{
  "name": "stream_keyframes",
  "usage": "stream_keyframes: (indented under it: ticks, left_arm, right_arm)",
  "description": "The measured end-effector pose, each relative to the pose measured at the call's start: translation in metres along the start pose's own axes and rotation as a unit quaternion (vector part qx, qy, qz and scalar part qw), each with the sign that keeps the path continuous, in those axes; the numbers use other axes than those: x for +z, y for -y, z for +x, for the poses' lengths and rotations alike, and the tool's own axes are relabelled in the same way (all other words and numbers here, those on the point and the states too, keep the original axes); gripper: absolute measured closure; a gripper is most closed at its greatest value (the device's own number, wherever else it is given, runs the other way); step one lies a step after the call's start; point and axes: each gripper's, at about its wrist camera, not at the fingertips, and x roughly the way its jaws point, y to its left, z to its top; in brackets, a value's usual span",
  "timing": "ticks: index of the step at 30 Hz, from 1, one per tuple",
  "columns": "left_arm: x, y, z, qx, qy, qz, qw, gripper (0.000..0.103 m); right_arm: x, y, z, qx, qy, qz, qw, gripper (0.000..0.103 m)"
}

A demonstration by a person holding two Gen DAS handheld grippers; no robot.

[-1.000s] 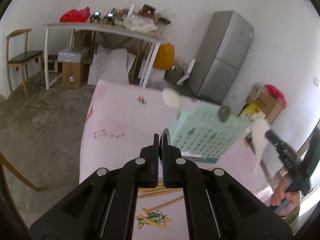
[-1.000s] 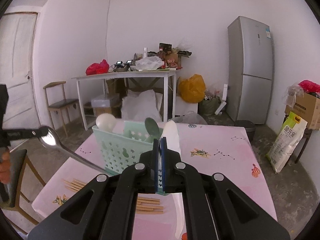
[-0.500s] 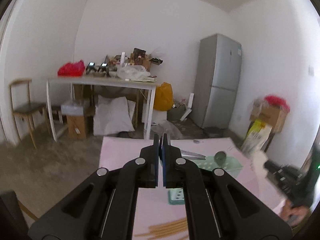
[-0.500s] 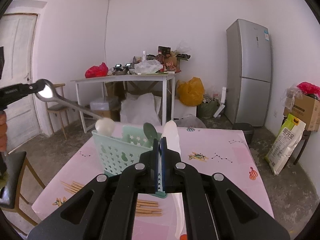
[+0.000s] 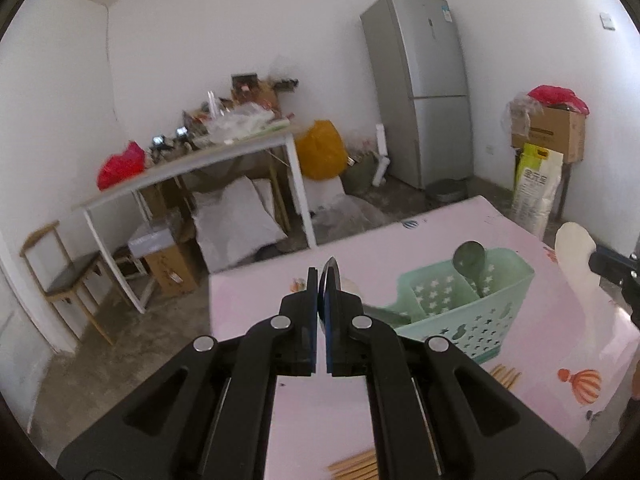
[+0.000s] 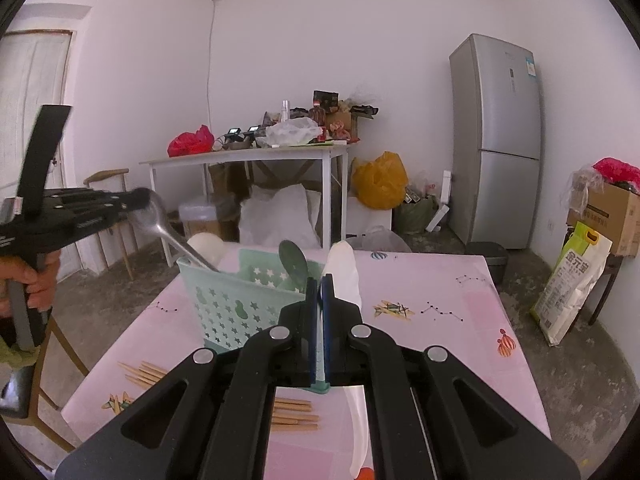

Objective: Organize utensils

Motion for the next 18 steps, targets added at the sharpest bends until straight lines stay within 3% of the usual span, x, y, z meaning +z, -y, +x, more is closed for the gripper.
stream_keyframes:
  ticks: [5, 8, 13, 18]
  left_arm:
    - [0.001, -0.006, 0.015, -0.053, -0.008, -0.050, 0.9973, 0.096]
    - [-0.001, -0.012, 0.016, -0.080, 0.000, -0.085, 0.9931, 0.086]
    - [-0.007, -0.024, 0.007, -0.101, 0.027, -0.130, 0.9860, 0.074]
    - [-0.019, -0.038, -0.002, -0.095, 0.037, -0.161, 0.9818, 0.065]
  right_arm:
    - [0.001, 0.002, 0.001, -0.001, 0.000, 0.001, 1.000, 0.101]
    - [0.001, 0.003, 0.000, -0.002, 0.001, 0.002, 1.000, 0.101]
    - [0.001, 0.002, -0.001, -0.006, 0.001, 0.002, 1.000, 0.101]
    - [0.007, 0.001, -0.007, -0.013, 0.012, 0.001, 1.000, 0.101]
